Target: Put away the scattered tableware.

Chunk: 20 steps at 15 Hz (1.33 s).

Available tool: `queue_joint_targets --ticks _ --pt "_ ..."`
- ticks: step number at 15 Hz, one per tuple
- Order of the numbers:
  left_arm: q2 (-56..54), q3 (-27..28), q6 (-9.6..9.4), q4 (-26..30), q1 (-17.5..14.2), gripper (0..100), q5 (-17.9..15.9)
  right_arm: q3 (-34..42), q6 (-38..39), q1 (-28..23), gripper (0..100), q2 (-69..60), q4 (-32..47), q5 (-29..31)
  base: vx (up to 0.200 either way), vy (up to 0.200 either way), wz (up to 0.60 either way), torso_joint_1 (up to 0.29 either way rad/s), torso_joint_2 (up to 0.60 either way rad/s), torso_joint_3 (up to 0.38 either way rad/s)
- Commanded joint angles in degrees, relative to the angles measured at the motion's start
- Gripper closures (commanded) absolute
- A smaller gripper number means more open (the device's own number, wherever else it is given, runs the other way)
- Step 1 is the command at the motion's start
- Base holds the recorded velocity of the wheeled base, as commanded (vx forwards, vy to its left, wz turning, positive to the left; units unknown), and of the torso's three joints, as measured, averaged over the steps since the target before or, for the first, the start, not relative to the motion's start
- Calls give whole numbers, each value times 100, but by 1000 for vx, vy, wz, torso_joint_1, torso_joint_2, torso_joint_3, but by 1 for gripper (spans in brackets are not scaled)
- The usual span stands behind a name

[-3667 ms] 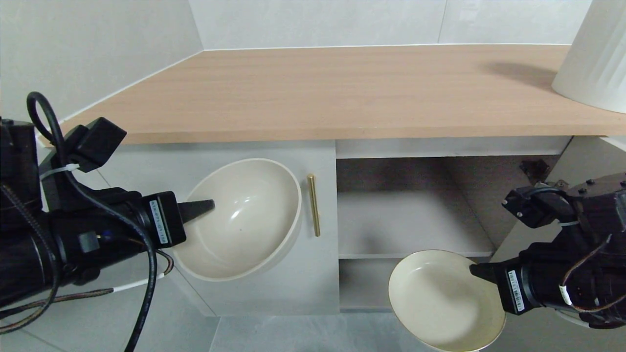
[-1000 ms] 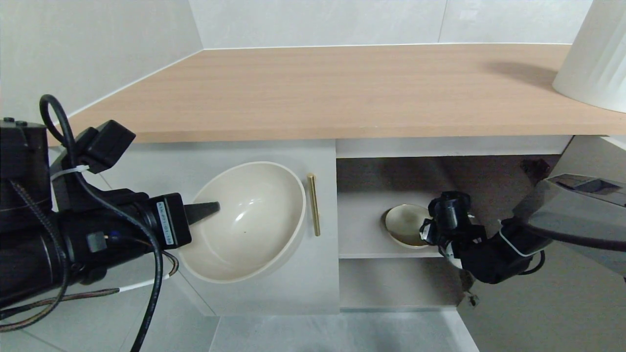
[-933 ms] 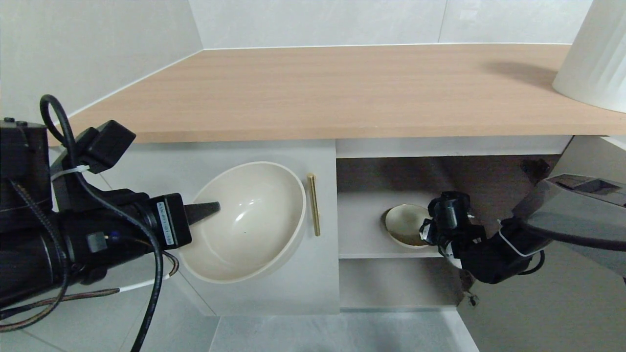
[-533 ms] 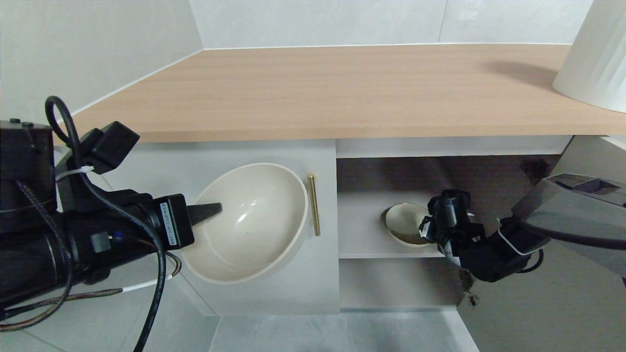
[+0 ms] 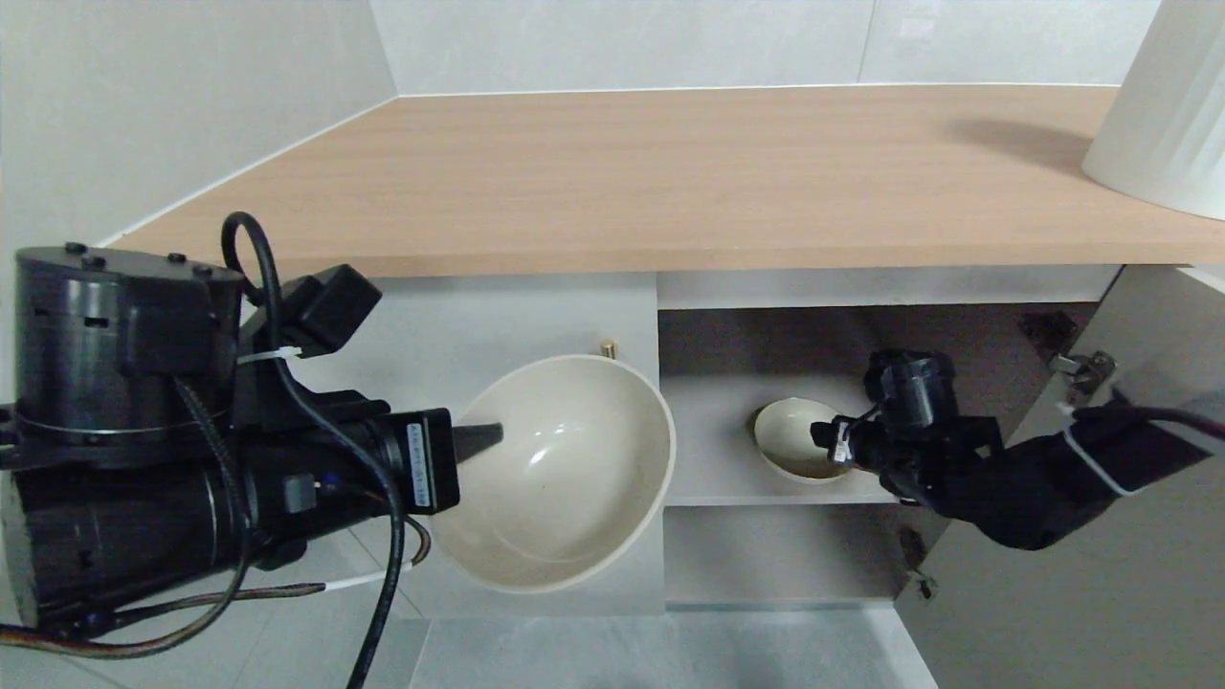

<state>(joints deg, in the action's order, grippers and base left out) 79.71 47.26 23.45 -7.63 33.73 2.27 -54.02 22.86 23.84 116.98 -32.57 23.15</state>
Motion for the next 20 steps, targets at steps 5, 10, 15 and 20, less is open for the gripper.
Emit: queue_joint_targets --ticks 5,10,15,20 --pt "862 -24 -183 7 846 100 116 286 -229 1333 0 -3155 2651 -953 0 0 0 0 0 0" --pt "1899 2 -693 -89 1487 100 951 278 -229 1949 0 -3586 3249 -953 0 0 0 0 0 0" --pt "2584 -15 -693 -1118 1909 100 1971 322 -212 2247 0 -3111 3600 -1164 0 0 0 0 0 0" --pt "2277 -33 -605 -1311 1962 100 2120 313 -1 2247 0 -2399 3547 -1146 0 0 0 0 0 0"
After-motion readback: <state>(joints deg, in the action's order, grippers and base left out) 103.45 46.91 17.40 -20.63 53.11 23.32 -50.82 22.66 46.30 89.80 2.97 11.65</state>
